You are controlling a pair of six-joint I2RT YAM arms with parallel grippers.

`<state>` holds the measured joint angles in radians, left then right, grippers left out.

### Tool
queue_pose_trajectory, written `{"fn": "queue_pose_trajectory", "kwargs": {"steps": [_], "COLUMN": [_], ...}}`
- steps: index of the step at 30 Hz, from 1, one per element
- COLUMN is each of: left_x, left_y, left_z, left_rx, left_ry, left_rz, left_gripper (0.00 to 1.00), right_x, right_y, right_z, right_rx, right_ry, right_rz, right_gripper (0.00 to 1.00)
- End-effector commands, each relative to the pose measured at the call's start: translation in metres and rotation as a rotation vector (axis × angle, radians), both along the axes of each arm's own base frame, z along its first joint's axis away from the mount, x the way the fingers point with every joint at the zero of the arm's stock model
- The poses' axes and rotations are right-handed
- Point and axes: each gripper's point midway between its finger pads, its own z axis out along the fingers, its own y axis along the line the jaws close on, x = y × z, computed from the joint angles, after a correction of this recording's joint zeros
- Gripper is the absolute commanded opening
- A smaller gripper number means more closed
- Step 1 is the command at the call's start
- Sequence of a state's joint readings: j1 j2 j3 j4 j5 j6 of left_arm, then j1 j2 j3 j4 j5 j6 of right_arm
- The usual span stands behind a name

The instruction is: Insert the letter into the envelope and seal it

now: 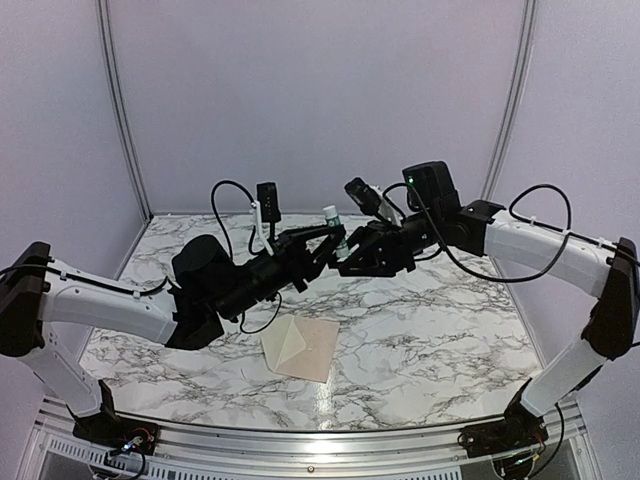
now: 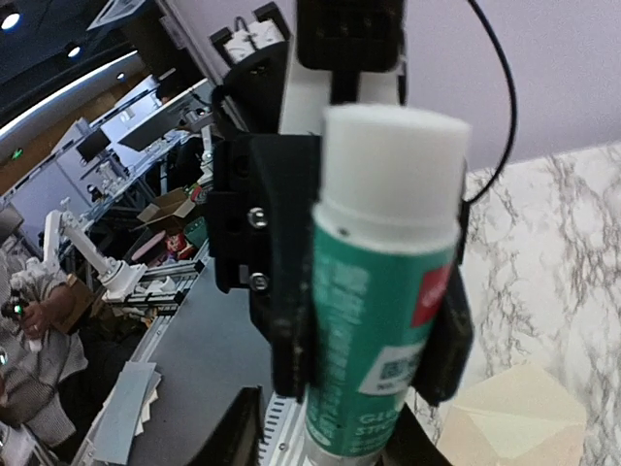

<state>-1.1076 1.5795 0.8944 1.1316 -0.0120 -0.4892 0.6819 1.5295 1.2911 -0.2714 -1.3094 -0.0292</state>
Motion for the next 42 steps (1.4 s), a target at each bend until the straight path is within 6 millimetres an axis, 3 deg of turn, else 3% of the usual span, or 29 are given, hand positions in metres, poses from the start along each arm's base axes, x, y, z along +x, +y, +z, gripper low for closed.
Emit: {"fn": "queue_pose_trajectory", "kwargs": {"steps": [1,5,10,15,24,29,36,42], "left_x": [0.024,0.034,0.054,0.062,0.063,0.061,0.06,0.06], "left_y": [0.02,0.031,0.055,0.056,0.052,0.053,0.053,0.05], "left_z": [0.003,0.009,0.0,-0.009,-0.015,-0.017,-0.016,-0.015], "left_rx": [-0.019,-0.074,-0.179,-0.245,-0.258,-0.261,-0.254,-0.255], "left_ry": [0.026,0.057,0.181,0.248,0.258,0.255,0.243,0.24], "left_rz": [0.134,0.215,0.407,0.472,0.468,0.459,0.462,0.45], "left_gripper": [0.0,0.0,0.0,0.0,0.0,0.0,0.0,0.0], "right_x": [0.005,0.058,0.094,0.098,0.105,0.102,0.085,0.086], "right_y": [0.001,-0.002,-0.009,0.013,0.026,0.031,0.046,0.048], "right_z": [0.0,-0.029,-0.023,-0.024,-0.006,-0.01,-0.006,-0.001], "right_rx": [-0.071,-0.294,-0.379,-0.418,-0.382,-0.377,-0.334,-0.328], "right_ry": [-0.231,-0.478,-0.538,-0.583,-0.583,-0.558,-0.554,-0.559], "right_rz": [-0.152,-0.483,-0.672,-0.695,-0.71,-0.69,-0.604,-0.614], "right_gripper": [0.41,0.49,0.54,0.54,0.51,0.43,0.43,0.42]}}
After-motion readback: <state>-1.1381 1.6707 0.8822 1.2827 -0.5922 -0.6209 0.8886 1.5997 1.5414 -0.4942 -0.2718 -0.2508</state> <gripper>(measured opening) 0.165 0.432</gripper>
